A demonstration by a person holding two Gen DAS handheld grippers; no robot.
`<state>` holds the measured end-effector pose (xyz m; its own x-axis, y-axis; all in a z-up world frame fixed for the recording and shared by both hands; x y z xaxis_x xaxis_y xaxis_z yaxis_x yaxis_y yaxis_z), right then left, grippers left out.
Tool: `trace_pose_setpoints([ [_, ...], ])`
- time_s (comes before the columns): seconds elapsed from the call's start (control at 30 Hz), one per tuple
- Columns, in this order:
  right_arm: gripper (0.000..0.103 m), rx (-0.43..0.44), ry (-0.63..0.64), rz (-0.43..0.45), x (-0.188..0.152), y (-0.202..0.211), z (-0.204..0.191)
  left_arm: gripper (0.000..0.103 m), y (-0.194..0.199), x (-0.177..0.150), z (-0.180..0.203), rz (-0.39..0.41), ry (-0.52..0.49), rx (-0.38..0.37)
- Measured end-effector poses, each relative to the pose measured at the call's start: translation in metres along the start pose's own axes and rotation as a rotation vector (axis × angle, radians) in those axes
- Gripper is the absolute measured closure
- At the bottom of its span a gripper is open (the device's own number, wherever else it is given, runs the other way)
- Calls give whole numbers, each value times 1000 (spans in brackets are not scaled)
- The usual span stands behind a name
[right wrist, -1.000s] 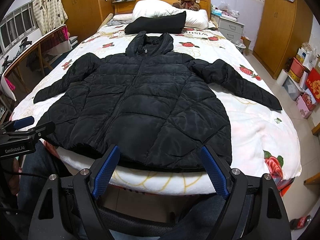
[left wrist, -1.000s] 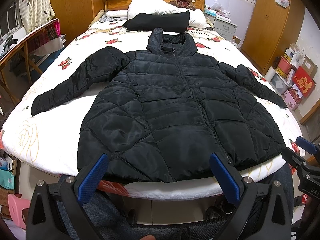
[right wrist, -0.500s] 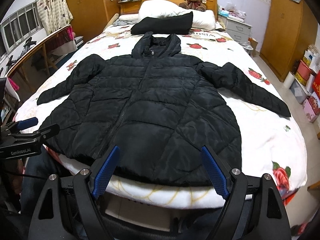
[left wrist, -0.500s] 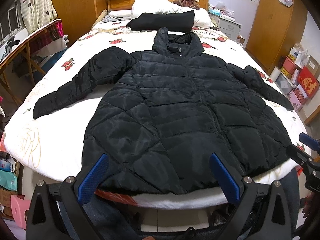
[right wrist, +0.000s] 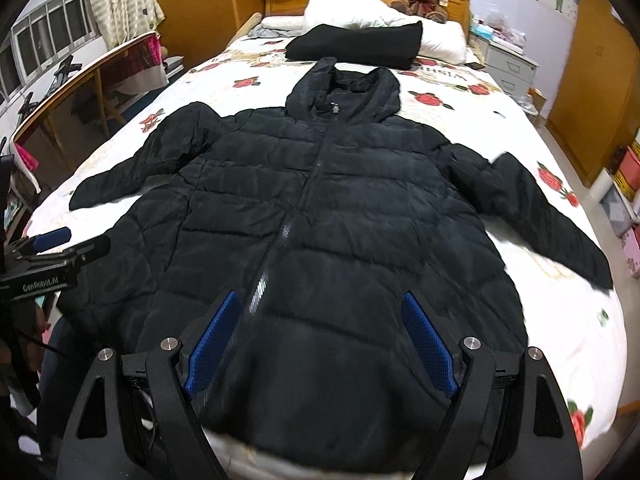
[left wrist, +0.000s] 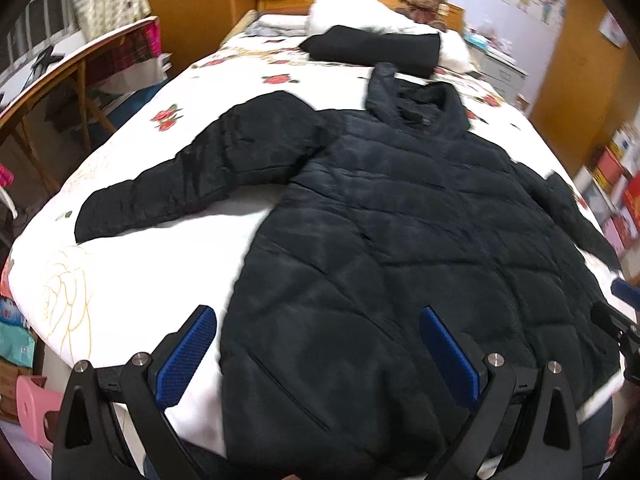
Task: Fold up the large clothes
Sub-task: 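Grasp the sleeve nearest the left tool and lift it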
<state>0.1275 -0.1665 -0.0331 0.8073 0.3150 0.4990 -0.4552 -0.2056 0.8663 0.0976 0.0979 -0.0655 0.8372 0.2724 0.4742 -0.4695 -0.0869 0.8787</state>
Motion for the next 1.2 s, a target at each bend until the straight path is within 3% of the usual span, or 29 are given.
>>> trace_pose_setpoints([
  [0.5, 20, 15, 52, -24, 61, -67, -21, 1, -76, 42, -118, -27, 248, 99],
  [0.6, 20, 13, 50, -33, 65, -76, -20, 14, -89, 42, -145, -45, 319, 112],
  [0.93, 20, -18, 23, -69, 70, -104, -2, 31, -115, 49, -225, -12, 583, 83],
  [1.1, 20, -32, 8, -80, 70, -112, 7, 34, -136, 48, -255, -19, 699, 73],
  [1.2, 20, -38, 4, -85, 69, -116, 11, 35, -144, 54, -260, -2, 692, 87],
])
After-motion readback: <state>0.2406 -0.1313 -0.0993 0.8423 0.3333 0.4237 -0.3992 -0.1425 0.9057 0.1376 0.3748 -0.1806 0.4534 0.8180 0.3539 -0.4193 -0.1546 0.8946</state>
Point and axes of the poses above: each gripper's, at about its wrist camera, not at the fingertips, and y roughly against the way its jaws point, z to its right, x to its top, the point moved 4 cm from there along -y, roughly the way its jaws point, and after that the axes turned 5 degrees about -z, right-handed, at the moved point
